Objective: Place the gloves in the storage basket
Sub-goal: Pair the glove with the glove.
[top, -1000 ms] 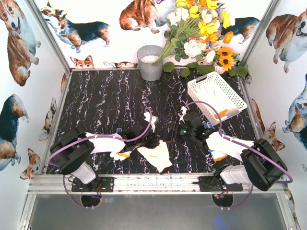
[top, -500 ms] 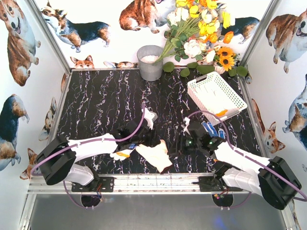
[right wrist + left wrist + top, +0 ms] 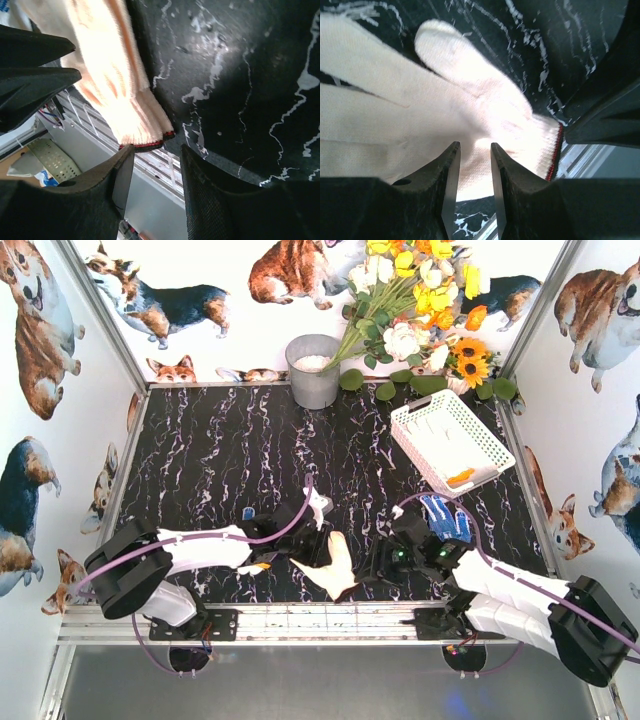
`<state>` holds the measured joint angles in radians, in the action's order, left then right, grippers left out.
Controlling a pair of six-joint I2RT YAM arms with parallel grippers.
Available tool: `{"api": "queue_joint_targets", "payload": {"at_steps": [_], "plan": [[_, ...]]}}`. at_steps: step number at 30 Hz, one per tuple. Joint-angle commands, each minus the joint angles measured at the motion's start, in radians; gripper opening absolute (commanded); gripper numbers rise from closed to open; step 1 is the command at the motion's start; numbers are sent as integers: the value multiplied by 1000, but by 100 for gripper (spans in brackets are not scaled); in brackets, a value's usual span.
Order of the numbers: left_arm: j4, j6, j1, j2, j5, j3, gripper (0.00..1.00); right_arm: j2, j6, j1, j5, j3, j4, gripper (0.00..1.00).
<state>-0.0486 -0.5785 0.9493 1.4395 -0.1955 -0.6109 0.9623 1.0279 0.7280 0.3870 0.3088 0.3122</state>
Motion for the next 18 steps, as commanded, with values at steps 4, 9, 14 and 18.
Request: {"api": "queue_joint_targets", "payload": {"at_steps": [4, 9, 14, 18], "plan": [[26, 8, 3, 22, -19, 62, 24, 62, 105, 44, -8, -39, -114, 44], [41, 9, 3, 21, 8, 66, 24, 146, 138, 78, -18, -26, -162, 41], [32, 3, 3, 22, 14, 70, 23, 181, 153, 81, -27, -23, -168, 38], [32, 1, 3, 20, 18, 77, 23, 186, 162, 83, -38, -31, -164, 36]]}}
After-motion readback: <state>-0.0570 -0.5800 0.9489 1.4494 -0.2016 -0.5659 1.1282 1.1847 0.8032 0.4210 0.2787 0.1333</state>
